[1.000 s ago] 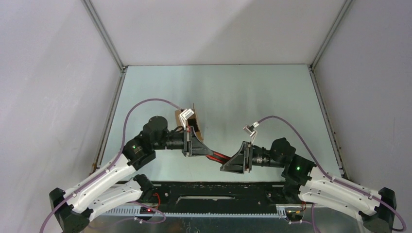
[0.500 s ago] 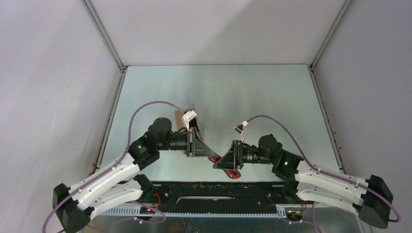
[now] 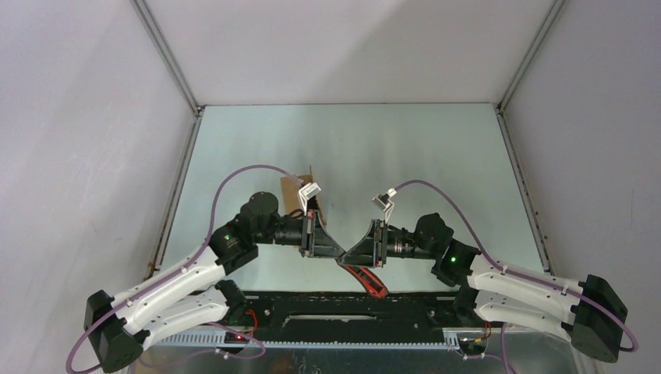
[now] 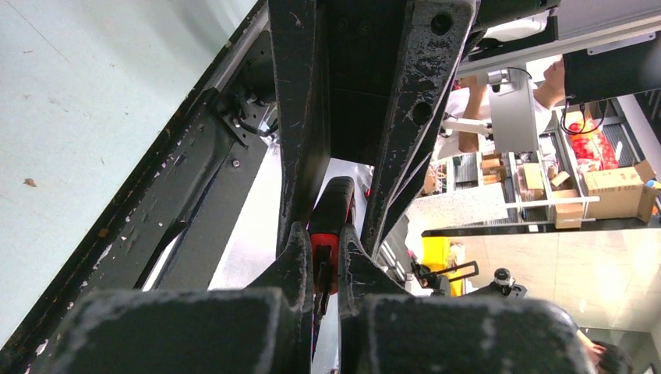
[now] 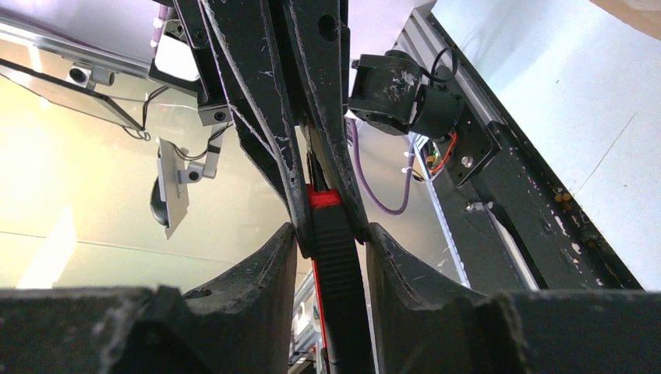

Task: Unpack the express box

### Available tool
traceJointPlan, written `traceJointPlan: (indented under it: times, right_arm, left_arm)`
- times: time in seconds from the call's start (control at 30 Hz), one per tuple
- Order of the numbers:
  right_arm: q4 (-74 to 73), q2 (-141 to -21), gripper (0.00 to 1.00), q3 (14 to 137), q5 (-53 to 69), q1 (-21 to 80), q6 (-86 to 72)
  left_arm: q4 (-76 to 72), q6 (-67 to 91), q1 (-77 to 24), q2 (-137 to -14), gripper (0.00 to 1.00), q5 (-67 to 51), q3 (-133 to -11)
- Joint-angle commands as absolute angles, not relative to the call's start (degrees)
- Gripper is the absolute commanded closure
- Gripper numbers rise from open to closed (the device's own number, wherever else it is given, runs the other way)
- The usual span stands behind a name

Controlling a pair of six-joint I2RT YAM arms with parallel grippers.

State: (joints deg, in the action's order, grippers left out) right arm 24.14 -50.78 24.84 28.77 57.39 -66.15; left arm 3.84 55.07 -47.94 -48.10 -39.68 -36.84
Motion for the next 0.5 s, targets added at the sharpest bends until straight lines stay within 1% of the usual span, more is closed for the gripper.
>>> traceJointPlan:
  times: [0.0,0.13,0.23,0.3,0.47]
  right_arm:
    - [28.32,-50.13,0.71,26.69,30.84,58.53,-66.36]
    - [29.07,-49.63,0.72,25.86,31.88,59.06,-66.88]
    - [29.27,-49.14,0.67,25.05,32.2,59.8,-67.06]
    - [29.2,-48.53,0.65,24.32,31.8,59.95,-67.26]
    - [30.55,-48.31,0.65,23.78,32.99,59.89,-67.63]
  left_arm:
    - [0.29,55.49,-48.07,-47.91,1.0,-38.82,-37.79]
    - [0.42,55.85,-47.84,-48.22,1.0,-37.87,-38.08]
    - [0.4,55.81,-47.35,-48.59,1.0,-37.63,-38.47]
    - [0.3,55.85,-47.26,-48.82,1.0,-37.9,-38.78]
    - [0.32,55.63,-46.94,-49.52,1.0,-38.37,-39.65]
